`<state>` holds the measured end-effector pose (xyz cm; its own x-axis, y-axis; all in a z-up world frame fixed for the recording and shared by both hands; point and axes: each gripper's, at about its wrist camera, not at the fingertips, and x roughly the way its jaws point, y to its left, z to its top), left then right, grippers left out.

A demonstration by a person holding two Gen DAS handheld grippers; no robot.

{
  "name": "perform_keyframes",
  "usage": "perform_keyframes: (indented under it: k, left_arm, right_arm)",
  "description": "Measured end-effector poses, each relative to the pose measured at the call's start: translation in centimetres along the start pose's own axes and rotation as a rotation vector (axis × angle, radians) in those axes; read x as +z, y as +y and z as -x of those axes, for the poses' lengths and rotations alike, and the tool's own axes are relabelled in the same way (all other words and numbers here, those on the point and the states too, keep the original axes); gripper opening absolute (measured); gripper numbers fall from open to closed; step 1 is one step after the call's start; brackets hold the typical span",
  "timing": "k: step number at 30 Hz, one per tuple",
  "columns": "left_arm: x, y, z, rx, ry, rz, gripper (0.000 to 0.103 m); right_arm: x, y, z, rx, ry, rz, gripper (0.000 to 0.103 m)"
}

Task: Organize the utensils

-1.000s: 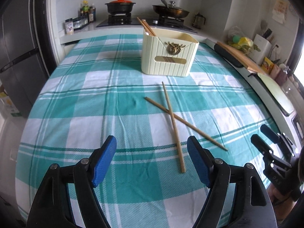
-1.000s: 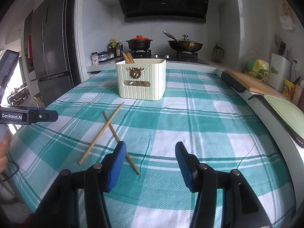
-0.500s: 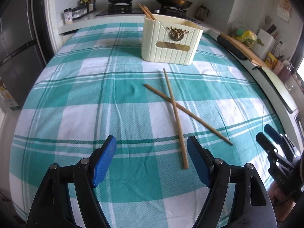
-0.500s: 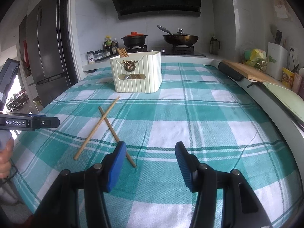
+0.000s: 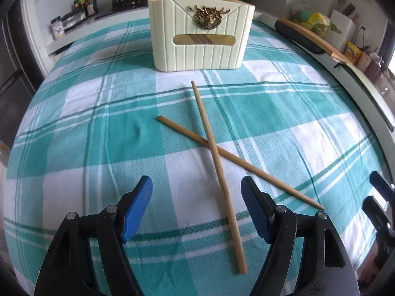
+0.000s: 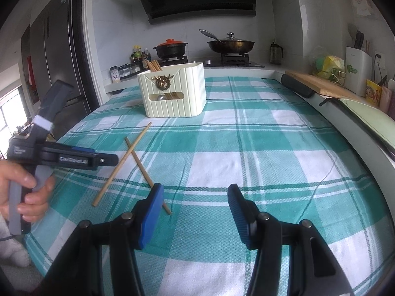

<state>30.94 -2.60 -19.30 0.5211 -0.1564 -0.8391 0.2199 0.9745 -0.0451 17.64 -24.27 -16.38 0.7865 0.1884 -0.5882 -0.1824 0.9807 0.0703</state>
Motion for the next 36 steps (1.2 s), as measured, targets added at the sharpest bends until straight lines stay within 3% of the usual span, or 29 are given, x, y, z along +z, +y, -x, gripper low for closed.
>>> perform_keyframes:
  k: [1, 2, 5, 6, 12, 19, 20, 21, 23, 31, 35, 36]
  left_arm:
    - [0.1, -0.1, -0.5, 0.003, 0.010, -0.009, 0.063]
    - [0.0, -0.1, -1.1, -0.001, 0.024, -0.012, 0.045]
    - [-0.6, -0.1, -0.9, 0.008, -0.003, -0.017, 0.008]
    - [-0.8, 0.1, -0.7, 0.001, -0.007, -0.008, 0.006]
    - [-2.8, 3.3, 1.8, 0.028, -0.032, 0.138, 0.005]
    - [-5.1, 5.5, 3.9, 0.072, -0.050, 0.195, 0.005]
    - [-5.3, 5.7, 3.8, 0.074, -0.049, 0.197, 0.005]
    - [-5.4, 5.7, 3.8, 0.073, -0.047, 0.200, 0.005]
    - [-5.7, 5.7, 3.7, 0.065, -0.044, 0.206, 0.005]
    - [-6.2, 4.3, 3.5, 0.060, -0.055, 0.178, 0.006]
    - [-6.5, 3.6, 3.0, 0.067, -0.047, 0.159, 0.007]
    - [-6.5, 3.4, 3.0, 0.075, -0.048, 0.151, 0.013]
  right_arm:
    - [0.0, 0.1, 0.1, -0.003, 0.000, 0.009, 0.055]
    - [0.1, 0.1, 0.2, -0.005, 0.001, 0.019, 0.055]
    - [0.7, 0.3, -0.3, 0.013, 0.028, 0.039, 0.055]
    - [1.0, 0.4, -0.7, 0.024, 0.042, 0.043, 0.055]
    - [3.4, 2.8, -6.4, 0.129, 0.270, 0.137, 0.055]
    - [3.8, 8.0, -12.2, 0.173, 0.353, 0.298, 0.053]
    - [3.7, 8.3, -12.4, 0.167, 0.342, 0.299, 0.050]
    - [3.8, 8.4, -12.3, 0.159, 0.327, 0.295, 0.032]
    - [3.9, 7.9, -12.1, 0.128, 0.326, 0.270, 0.009]
    - [2.6, 0.6, -9.1, -0.099, 0.319, 0.059, 0.009]
    - [1.3, -1.2, -6.8, -0.145, 0.318, 0.028, 0.010]
    - [1.0, -1.4, -6.2, -0.146, 0.306, 0.018, 0.012]
